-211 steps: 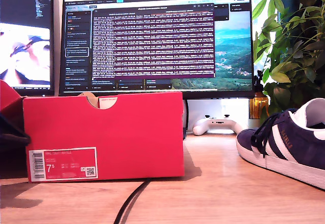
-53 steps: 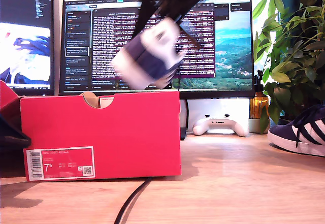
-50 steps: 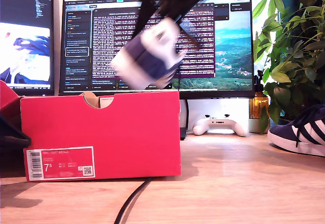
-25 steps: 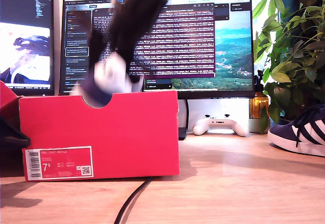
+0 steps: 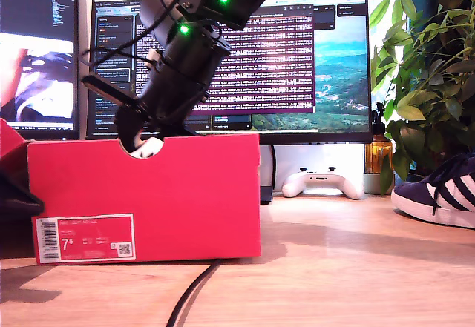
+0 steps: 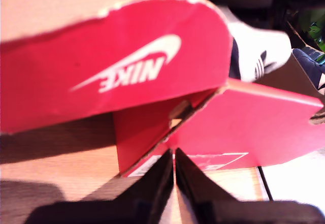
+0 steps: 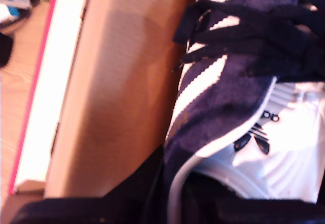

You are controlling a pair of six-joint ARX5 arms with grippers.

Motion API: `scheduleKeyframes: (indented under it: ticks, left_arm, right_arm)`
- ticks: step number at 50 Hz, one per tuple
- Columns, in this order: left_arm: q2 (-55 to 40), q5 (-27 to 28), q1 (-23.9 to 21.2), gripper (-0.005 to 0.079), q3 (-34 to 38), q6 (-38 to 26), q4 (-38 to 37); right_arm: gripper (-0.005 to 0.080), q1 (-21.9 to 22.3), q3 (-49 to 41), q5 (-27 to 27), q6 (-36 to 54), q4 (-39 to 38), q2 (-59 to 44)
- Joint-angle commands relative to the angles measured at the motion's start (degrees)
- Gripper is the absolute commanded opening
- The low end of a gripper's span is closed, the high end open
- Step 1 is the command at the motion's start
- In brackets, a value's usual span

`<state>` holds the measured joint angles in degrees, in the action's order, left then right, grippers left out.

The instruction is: Pack the blue shoes by picking the first shoe and placing it inside the red shoebox, left side, then picking and rotating the second shoe and placing it in the shoebox

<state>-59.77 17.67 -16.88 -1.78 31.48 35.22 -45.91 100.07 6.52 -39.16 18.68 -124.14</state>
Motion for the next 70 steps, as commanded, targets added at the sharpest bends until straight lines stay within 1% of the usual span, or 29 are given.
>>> scheduleKeyframes:
  ticks: [1, 7, 14, 19, 23, 27, 37, 41, 45, 54, 58, 61, 65, 68, 70]
  left_arm:
    - [-0.24, -0.2, -0.28, -0.0021, 1.01, -0.44, 0.85]
    - [-0.24, -0.2, -0.28, -0.0021, 1.01, -0.44, 0.83]
    - [-0.24, -0.2, -0.28, -0.0021, 1.01, -0.44, 0.81]
    - [-0.24, -0.2, -0.26, -0.0021, 1.01, -0.44, 0.79]
    - [-0.24, -0.17, -0.26, -0.0021, 1.01, -0.42, 0.72]
    - [-0.24, -0.17, -0.26, -0.0021, 1.01, -0.42, 0.37]
    - [-0.24, -0.17, -0.26, -0.0021, 1.01, -0.42, -1.4]
    - [-0.24, -0.17, -0.26, -0.0021, 1.01, -0.44, -1.95]
    - [-0.24, -0.17, -0.26, -0.0021, 1.01, -0.44, -2.91]
    - [-0.24, -0.17, -0.26, -0.0021, 1.01, -0.44, -5.11]
    - [-0.24, -0.17, -0.26, -0.0021, 1.01, -0.44, -5.97]
    - [-0.24, -0.17, -0.26, -0.0021, 1.01, -0.44, -6.4]
    - [-0.24, -0.17, -0.26, -0.0021, 1.01, -0.44, -7.19]
    - [-0.24, -0.17, -0.26, -0.0021, 1.01, -0.44, -7.69]
    - [-0.24, -0.17, -0.26, -0.0021, 1.01, -0.44, -7.98]
  right_arm:
    - [0.0262, -0.96, 1.36, 0.37, 0.15, -1.7, 0.15]
    - [0.0274, -0.94, 1.38, 0.46, 0.2, -0.11, 0.15]
    - [0.0369, -0.94, 1.51, 0.94, 0.24, 0.48, 0.15]
    - [0.0376, -0.83, 2.95, 2.73, 1.27, 2.4, 0.17]
    - [0.0377, -0.46, 5.97, 3.43, 2.12, 7.23, 0.2]
    - [0.0378, -0.02, 9.86, 3.41, 4.9, 12.41, 0.2]
    - [0.0378, 1.42, 19.74, 3.28, 8.41, 25.09, 0.22]
    - [0.0378, 2.21, 23.56, 2.8, 11.85, 31.08, 0.24]
    - [0.0378, 3.5, 26.91, 3.02, 14.12, 36.3, 0.24]
    - [0.0377, 7.43, 31.43, 4.2, 14.58, 47.54, 0.24]
    - [0.0378, 9.62, 32.02, 3.28, 13.49, 51.89, 0.24]
    - [0.0378, 11.39, 32.02, 2.4, 10.36, 54.69, 0.28]
    - [0.0378, 13.53, 32.02, -1.73, 4.0, 58.69, 0.28]
    - [0.0378, 14.91, 32.02, -6.21, 2.36, 59.17, 0.31]
    - [0.0378, 15.52, 32.02, -8.11, -0.46, 59.17, 0.57]
